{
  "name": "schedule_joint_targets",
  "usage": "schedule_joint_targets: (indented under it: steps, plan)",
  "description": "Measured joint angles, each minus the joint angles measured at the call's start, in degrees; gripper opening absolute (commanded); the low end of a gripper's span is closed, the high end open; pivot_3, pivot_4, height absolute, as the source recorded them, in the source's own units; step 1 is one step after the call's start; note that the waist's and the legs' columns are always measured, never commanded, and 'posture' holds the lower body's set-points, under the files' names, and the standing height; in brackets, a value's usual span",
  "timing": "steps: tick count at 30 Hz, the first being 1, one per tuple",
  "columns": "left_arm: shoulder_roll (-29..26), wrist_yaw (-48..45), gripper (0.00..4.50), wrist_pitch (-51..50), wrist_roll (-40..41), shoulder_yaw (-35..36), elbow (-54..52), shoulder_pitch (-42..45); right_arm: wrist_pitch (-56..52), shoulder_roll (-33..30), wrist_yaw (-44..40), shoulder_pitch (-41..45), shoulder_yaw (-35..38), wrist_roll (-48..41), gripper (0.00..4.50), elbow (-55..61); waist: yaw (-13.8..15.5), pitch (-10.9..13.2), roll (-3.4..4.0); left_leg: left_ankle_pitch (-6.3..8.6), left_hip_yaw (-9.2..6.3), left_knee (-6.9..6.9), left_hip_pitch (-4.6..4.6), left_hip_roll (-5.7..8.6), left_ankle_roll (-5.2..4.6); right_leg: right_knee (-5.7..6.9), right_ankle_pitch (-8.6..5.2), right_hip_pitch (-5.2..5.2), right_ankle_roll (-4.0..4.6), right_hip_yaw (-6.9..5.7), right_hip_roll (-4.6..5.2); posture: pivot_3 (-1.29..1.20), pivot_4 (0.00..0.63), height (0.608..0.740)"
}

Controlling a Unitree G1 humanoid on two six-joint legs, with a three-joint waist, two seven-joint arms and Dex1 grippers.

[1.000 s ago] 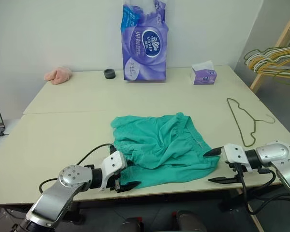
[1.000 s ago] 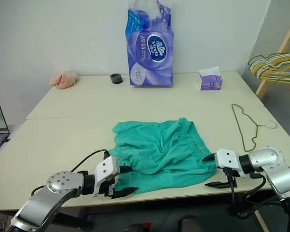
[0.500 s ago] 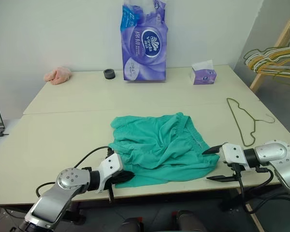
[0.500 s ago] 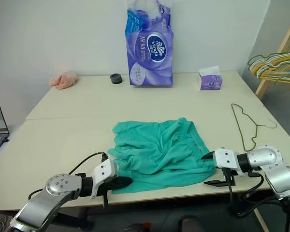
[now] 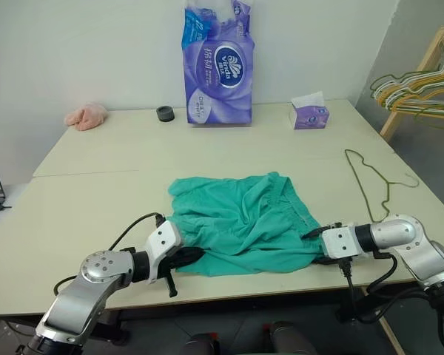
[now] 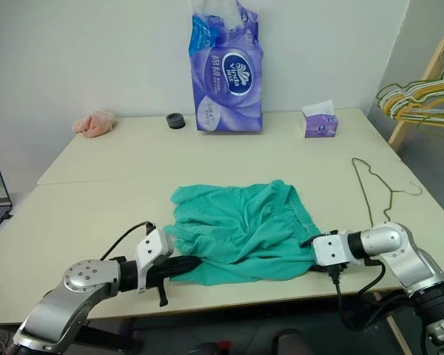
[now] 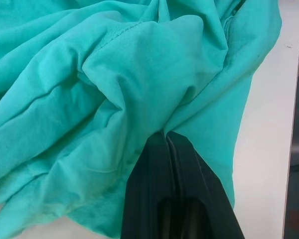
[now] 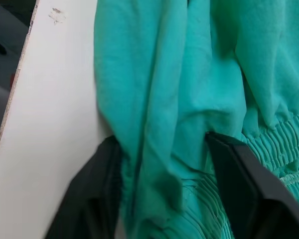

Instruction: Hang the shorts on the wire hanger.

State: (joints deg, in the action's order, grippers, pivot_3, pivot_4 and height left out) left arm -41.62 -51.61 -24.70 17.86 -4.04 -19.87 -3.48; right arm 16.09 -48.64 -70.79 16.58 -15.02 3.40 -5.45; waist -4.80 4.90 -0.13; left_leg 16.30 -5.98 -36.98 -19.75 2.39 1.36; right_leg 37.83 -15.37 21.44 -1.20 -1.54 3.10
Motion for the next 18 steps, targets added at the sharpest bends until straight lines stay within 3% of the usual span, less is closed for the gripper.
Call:
schedule_joint_targets:
  steps: [5, 10, 14, 16, 18]
  plan:
    - [-1.7, -0.4, 0.00, 0.4, -0.2, 1.0, 0.0, -0.2, -0.8, 0.7, -0.7, 1.2, -0.1, -0.9, 0.15, -0.8, -0.1, 0.0, 0.00, 0.00, 0.12, 0.01, 0.06, -0.01, 0.00, 0.06, 0.00, 0.04, 0.00, 0.13, -0.01, -0.17, 0.026, 0.740]
    - [-10.0, -5.6, 0.00, 1.7, -0.6, 2.9, -0.8, -1.3, -11.6, -0.4, -6.7, 4.3, 0.4, -9.4, 0.06, 5.4, -0.2, 0.0, 0.03, 0.00, 0.21, 0.03, 0.07, -0.06, -0.01, 0.16, 0.01, 0.17, 0.01, 0.24, -0.06, -0.17, 0.026, 0.740]
    - [-19.9, -15.8, 0.00, -0.9, 4.1, 6.9, -3.7, -5.9, -26.3, -4.9, -12.6, 8.4, 1.5, -18.1, 0.06, 11.6, -0.2, 0.0, 0.09, 0.03, 0.37, 0.02, -0.02, -0.05, -0.05, 0.13, 0.00, 0.31, 0.02, 0.35, -0.05, -0.16, 0.028, 0.740]
    - [-20.6, -18.6, 0.00, -1.7, 6.0, 6.7, -3.5, -3.0, -30.2, -3.5, -13.5, 13.0, 1.2, -19.9, 0.06, 11.5, -0.1, 0.0, 0.08, 0.04, 0.36, 0.00, 0.00, -0.05, -0.08, 0.15, 0.07, 0.29, 0.02, 0.33, -0.05, -0.16, 0.025, 0.740]
    - [-19.3, -20.5, 0.00, -2.2, 5.6, 4.0, 2.4, 5.7, -31.6, 1.0, -14.0, 20.1, -0.5, -19.6, 0.06, 5.4, -0.1, 0.0, 0.04, 0.02, 0.35, -0.04, 0.11, -0.06, -0.12, 0.19, 0.20, 0.19, 0.06, 0.27, -0.28, -0.15, 0.021, 0.740]
